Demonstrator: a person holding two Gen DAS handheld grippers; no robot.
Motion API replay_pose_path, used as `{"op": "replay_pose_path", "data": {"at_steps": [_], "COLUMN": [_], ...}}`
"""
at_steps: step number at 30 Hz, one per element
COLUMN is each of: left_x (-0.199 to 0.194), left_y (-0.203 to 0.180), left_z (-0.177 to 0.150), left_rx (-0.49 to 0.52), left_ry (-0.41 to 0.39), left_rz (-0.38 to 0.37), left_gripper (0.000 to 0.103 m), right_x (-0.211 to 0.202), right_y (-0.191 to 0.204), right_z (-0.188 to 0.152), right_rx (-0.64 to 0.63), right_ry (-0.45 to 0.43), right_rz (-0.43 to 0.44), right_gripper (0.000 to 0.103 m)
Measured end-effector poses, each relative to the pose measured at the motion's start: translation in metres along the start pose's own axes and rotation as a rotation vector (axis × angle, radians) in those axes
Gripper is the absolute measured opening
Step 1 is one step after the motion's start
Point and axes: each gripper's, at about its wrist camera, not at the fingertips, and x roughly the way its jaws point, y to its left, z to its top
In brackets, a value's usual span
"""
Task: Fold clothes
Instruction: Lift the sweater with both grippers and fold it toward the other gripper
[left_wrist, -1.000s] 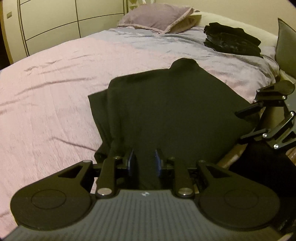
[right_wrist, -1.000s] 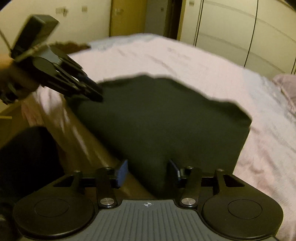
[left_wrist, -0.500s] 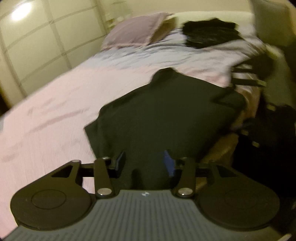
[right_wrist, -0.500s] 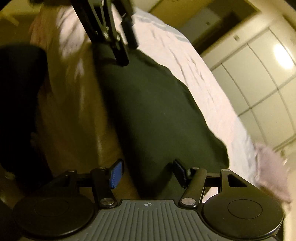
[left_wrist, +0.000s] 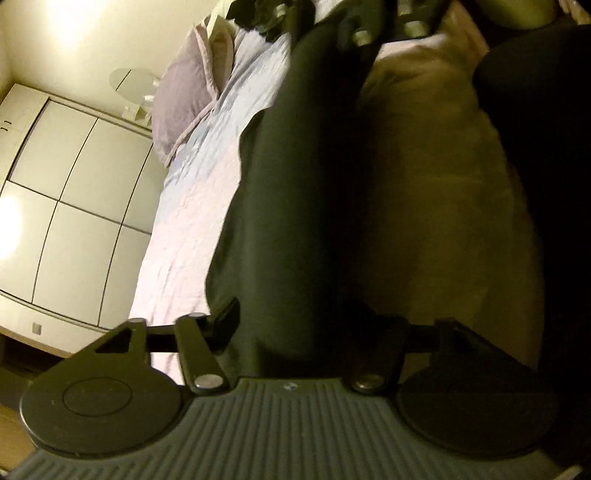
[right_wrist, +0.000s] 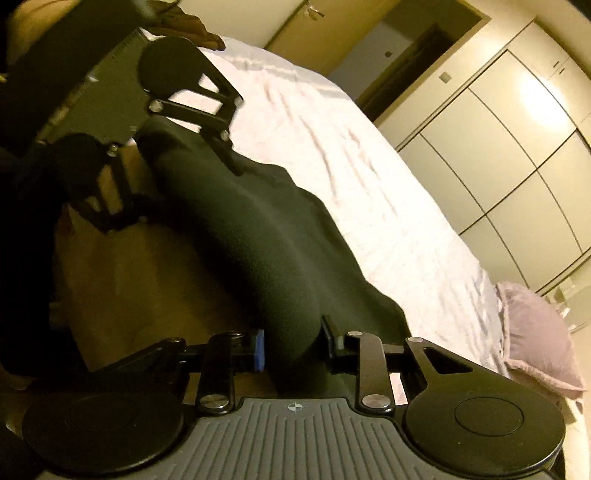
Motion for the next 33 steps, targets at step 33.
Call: {"op": "replay_pose_path", "data": {"at_steps": [33], "left_x": [0.022], "left_y": [0.02], "left_z": [-0.002], "left_rx": [-0.073], "left_ry": [0.044], "left_rz": [-0.104], "left_gripper": [0.019], "right_x": [0.061], "right_y": [0.021], "right_z": [-0.033], "right_rx": [-0.065], "right_ry": [0.07], "right_rz": [-0.072], "right_gripper": [0.035]}}
